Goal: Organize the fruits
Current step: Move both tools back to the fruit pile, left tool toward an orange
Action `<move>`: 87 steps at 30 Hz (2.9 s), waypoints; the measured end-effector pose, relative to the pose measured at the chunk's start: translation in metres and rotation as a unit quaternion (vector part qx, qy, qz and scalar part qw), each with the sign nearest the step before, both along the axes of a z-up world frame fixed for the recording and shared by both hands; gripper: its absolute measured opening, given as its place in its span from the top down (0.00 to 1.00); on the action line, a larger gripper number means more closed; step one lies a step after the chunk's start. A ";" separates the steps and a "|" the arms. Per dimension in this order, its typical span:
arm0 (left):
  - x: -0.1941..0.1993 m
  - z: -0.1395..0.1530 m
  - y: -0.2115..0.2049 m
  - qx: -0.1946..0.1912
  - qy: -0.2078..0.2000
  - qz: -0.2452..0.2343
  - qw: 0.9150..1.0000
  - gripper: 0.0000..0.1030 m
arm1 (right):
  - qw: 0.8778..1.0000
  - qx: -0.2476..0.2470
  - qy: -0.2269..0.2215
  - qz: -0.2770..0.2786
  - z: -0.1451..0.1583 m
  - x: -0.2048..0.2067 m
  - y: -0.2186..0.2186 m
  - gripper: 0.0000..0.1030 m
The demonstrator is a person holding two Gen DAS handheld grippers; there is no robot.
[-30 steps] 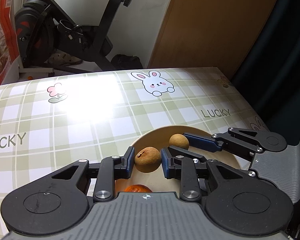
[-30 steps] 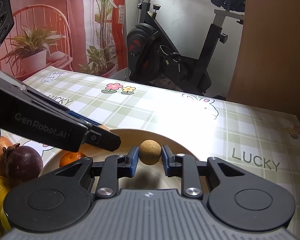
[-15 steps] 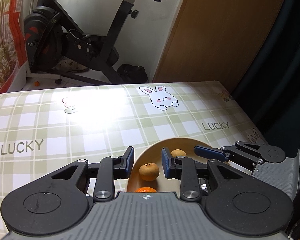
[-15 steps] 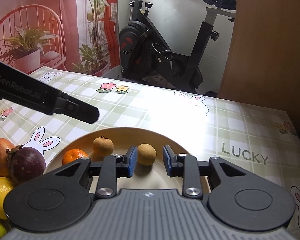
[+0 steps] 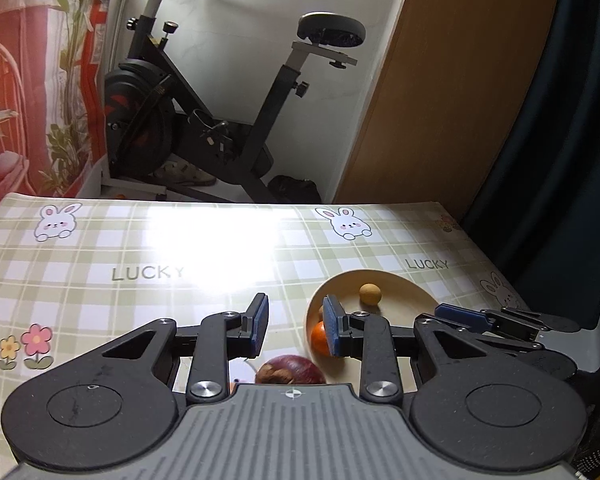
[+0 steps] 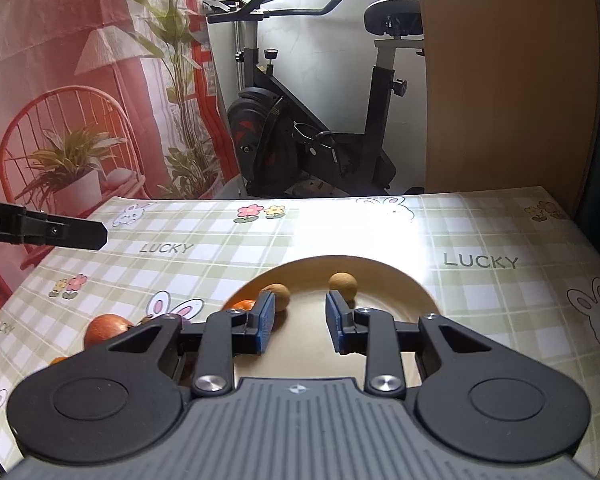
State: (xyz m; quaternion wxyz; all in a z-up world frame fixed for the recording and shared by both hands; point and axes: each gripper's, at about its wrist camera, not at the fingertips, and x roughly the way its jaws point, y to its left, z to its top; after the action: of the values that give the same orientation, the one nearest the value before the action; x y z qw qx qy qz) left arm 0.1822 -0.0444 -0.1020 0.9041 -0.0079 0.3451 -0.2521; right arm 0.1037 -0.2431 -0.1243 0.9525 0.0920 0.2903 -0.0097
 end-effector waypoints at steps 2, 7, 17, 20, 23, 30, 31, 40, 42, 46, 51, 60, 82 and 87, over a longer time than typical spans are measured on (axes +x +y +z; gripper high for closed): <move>-0.014 0.002 0.015 -0.002 -0.005 0.013 1.000 0.70 | 1.000 0.005 -0.004 0.003 0.003 -0.008 0.011 0.70; -0.039 0.006 0.049 -0.012 -0.006 0.054 0.998 0.69 | 0.999 0.006 -0.001 0.036 0.008 -0.020 0.045 0.70; -0.066 -0.002 0.087 -0.010 0.000 0.087 0.996 0.69 | 0.997 -0.004 -0.017 0.081 0.009 -0.024 0.091 0.70; -0.062 -0.010 0.087 -0.010 0.011 0.086 0.996 0.69 | 0.996 -0.006 -0.010 0.091 -0.002 -0.027 0.098 0.70; -0.059 -0.022 0.084 -0.011 0.028 0.078 0.996 0.69 | 0.995 -0.011 0.008 0.097 -0.015 -0.029 0.099 0.70; -0.054 -0.044 0.069 -0.021 0.057 0.046 0.997 0.69 | 0.995 -0.004 0.014 0.098 -0.034 -0.037 0.093 0.67; -0.054 -0.045 0.067 -0.019 0.057 0.042 0.997 0.69 | 0.995 -0.003 0.014 0.100 -0.035 -0.039 0.093 0.67; -0.065 -0.056 0.069 -0.033 0.059 0.030 0.997 0.69 | 0.993 -0.007 0.007 0.116 -0.038 -0.046 0.100 0.62; -0.068 -0.058 0.071 -0.036 0.061 0.027 0.997 0.68 | 0.992 -0.009 0.010 0.122 -0.039 -0.048 0.103 0.60; -0.073 -0.059 0.074 -0.028 0.054 0.015 0.998 0.68 | 0.992 -0.008 0.012 0.125 -0.037 -0.050 0.106 0.60; -0.071 -0.050 0.095 -0.036 0.040 0.029 0.998 0.68 | 0.989 -0.010 0.010 0.147 -0.033 -0.053 0.120 0.60; -0.072 -0.053 0.124 -0.062 0.037 0.048 0.996 0.69 | 0.979 -0.028 0.039 0.200 -0.044 -0.045 0.152 0.60; -0.057 -0.086 0.090 -0.079 0.094 -0.054 0.991 0.68 | 0.973 -0.067 0.048 0.215 -0.047 -0.041 0.166 0.57; -0.053 -0.097 0.078 -0.079 0.118 -0.069 0.987 0.61 | 0.973 -0.067 0.049 0.214 -0.048 -0.040 0.165 0.57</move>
State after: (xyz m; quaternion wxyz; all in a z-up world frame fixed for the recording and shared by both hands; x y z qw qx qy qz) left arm 0.1293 0.0339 -0.1988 0.8339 -0.0850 0.4285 -0.3372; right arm 0.0632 -0.0781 -0.1720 0.9210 -0.0370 0.3483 0.1705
